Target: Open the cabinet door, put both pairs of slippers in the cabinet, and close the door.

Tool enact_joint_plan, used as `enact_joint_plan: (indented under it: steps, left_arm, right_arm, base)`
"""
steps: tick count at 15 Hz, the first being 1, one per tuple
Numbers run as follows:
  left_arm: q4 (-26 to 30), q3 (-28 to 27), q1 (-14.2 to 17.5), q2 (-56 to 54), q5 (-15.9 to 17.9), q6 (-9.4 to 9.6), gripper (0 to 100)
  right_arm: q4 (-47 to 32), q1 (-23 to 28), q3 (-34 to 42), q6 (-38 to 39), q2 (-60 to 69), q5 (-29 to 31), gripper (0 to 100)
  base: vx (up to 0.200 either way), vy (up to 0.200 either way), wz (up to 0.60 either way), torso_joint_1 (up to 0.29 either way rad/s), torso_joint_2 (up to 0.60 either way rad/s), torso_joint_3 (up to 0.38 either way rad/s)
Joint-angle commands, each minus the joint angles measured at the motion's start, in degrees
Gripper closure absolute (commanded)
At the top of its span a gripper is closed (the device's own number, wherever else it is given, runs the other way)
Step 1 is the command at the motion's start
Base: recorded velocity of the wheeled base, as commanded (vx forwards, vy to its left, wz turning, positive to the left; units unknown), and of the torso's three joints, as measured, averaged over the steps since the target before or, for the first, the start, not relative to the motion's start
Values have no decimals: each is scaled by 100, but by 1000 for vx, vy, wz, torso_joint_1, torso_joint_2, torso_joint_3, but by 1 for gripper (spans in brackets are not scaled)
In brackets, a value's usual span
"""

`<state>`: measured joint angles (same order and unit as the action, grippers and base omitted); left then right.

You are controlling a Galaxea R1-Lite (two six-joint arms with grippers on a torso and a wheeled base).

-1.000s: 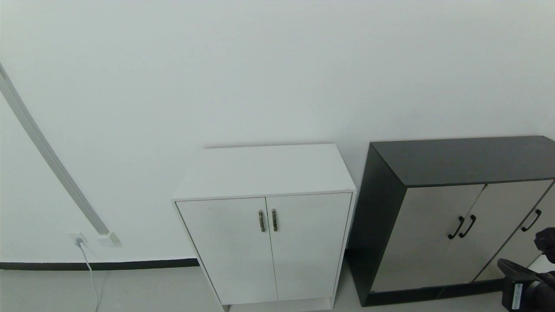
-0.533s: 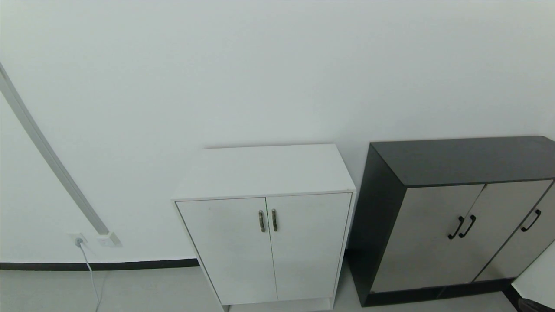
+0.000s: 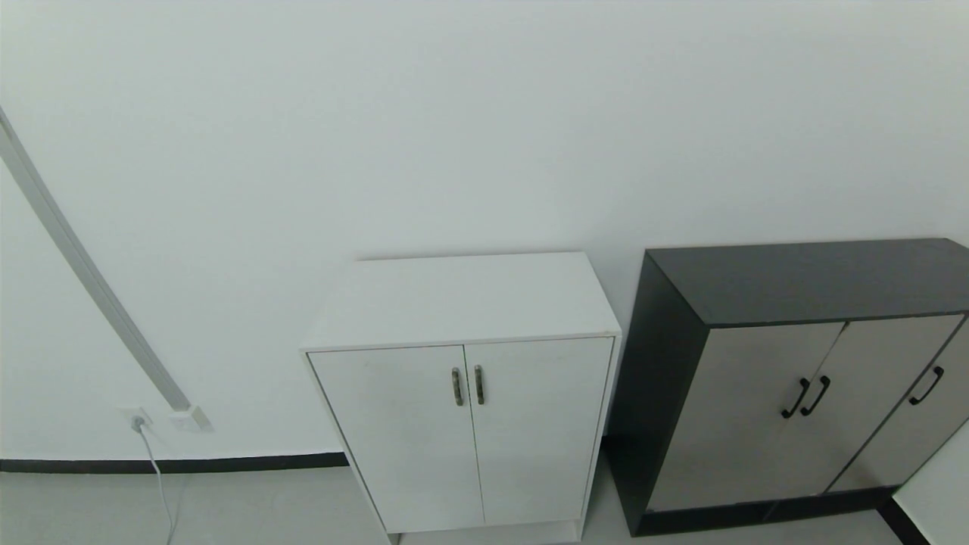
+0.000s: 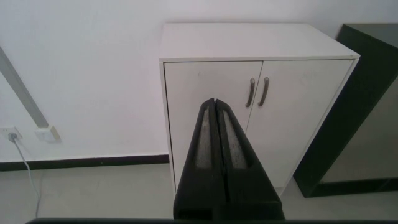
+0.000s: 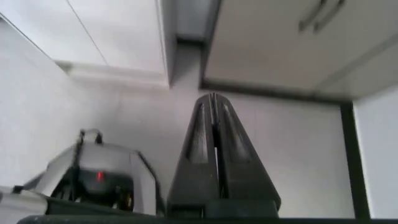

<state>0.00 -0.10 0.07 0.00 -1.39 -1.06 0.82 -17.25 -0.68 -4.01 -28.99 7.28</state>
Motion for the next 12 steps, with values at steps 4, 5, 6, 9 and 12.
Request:
enact_joint_plan:
  steps: [4, 5, 6, 9, 12]
  left_arm:
    - [0, 1, 1, 9, -2, 1, 100]
    - [0, 1, 1, 9, -2, 1, 100]
    - [0, 1, 1, 0, -2, 1, 100]
    - [0, 1, 1, 9, -2, 9, 100]
    - [0, 1, 1, 9, 7, 27, 100]
  right_arm:
    - [-11, -446, -20, 383, 438, -42, 100]
    - [-20, -534, -20, 401, 517, -42, 100]
    - [-20, -551, -20, 410, 570, -42, 100]
    - [-29, -560, -28, 383, 798, 37, 100]
    - [-3, -358, -55, 164, 1194, 775, 100]
  base:
    - [0, 0, 0, 0, 0, 0]
    - [0, 0, 0, 0, 0, 0]
    - [0, 0, 0, 0, 0, 0]
    - [0, 0, 0, 0, 0, 0]
    - [0, 0, 0, 0, 0, 0]
